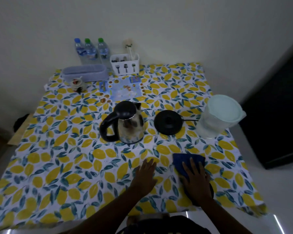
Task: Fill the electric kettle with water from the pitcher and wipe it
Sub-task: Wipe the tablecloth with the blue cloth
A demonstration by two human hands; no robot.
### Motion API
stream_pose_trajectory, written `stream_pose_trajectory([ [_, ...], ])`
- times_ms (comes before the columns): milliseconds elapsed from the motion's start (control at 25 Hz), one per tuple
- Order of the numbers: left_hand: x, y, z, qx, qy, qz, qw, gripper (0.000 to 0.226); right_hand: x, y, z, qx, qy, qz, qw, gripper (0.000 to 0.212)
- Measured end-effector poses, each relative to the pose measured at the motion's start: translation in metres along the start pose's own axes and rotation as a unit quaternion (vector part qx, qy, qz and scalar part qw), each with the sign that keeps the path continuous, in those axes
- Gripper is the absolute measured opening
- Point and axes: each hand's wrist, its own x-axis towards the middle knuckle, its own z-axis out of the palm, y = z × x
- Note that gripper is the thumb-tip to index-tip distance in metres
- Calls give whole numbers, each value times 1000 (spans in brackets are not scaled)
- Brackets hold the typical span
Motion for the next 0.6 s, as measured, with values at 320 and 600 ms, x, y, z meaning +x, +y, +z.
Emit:
stream_pose_trajectory([
  [320, 5, 30, 10, -14, 46, -24, 999, 68, 4, 12, 3, 10, -2, -26, 1000, 75],
  [600, -14, 10, -41, -89, 250, -67, 962, 59, 36, -37, -43, 148, 78, -127, 978, 47],
])
